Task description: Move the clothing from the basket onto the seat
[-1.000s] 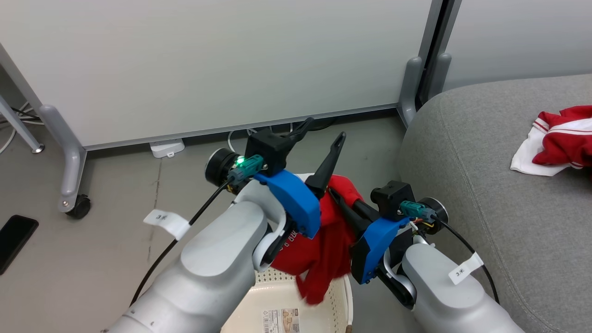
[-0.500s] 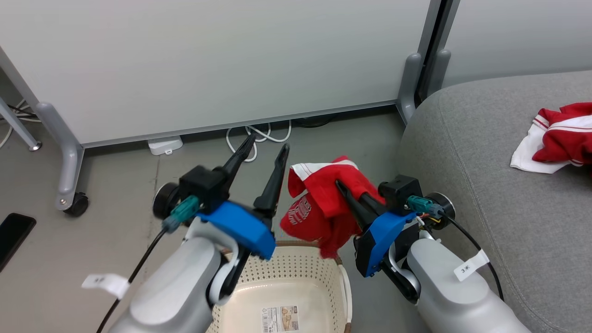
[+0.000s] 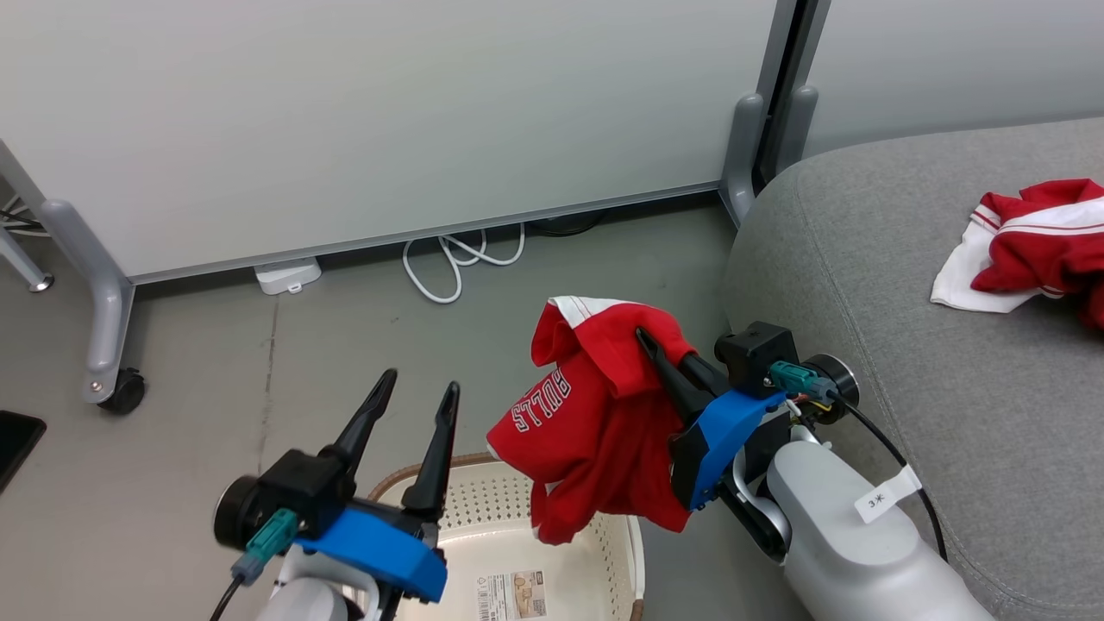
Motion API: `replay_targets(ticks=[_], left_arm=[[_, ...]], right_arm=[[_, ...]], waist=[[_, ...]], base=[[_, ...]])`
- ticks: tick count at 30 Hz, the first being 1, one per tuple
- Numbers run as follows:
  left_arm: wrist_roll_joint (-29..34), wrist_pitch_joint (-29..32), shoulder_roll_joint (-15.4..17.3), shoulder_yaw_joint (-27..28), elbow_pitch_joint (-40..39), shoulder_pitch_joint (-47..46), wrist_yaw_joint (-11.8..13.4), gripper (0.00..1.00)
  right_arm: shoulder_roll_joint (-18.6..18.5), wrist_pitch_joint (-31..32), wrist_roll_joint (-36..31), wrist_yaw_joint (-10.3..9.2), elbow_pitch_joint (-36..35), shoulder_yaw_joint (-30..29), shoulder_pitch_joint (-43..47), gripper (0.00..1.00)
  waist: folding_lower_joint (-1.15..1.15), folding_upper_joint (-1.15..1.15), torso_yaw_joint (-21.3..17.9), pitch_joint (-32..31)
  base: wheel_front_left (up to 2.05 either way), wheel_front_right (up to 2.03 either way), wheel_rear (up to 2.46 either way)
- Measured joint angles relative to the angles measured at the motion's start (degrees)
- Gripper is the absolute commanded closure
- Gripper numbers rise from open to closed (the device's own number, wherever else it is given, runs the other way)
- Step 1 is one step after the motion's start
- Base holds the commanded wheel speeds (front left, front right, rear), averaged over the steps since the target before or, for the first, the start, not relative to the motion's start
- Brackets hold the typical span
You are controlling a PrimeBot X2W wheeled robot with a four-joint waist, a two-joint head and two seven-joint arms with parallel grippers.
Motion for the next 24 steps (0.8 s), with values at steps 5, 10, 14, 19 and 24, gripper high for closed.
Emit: replay_targets(ticks=[5,10,14,19,24], left_arm=[[2.4,0.0,-1.4,3.6,-0.6,3.9,-1.4,0.00],[4.7,0.0,-3.0,5.9,-0.6,4.7,-2.7,0.00],[6.1,0.0,-4.0,7.4,-0.4,4.9,-3.6,0.00],[7.5,0.0,-4.8,8.9,-0.1,5.3,-4.6,0.00],[8.5,0.0,-5.2,10.0,0.0,5.5,-5.4,0.00]], right_arm=[[0.0,0.2,-0.5,0.00,-0.3,-1.0,0.5,1.00],[0.0,0.4,-1.1,0.00,-0.5,-1.9,0.9,1.00],[0.0,0.5,-1.4,0.00,-1.0,-2.3,1.1,1.00],[0.0,0.7,-1.4,0.00,-1.9,-2.3,1.4,1.00],[0.0,1.0,-1.1,0.00,-3.1,-1.9,1.5,1.00]], waist=[[0.00,0.00,-0.4,0.0],[0.00,0.00,-0.6,0.0],[0.00,0.00,-0.8,-0.1],[0.00,0.00,-1.5,0.1],[0.00,0.00,-3.2,0.6]], base=[[0.00,0.00,0.00],[0.00,0.00,0.00],[0.00,0.00,0.00],[0.00,0.00,0.00],[0.00,0.00,0.00]])
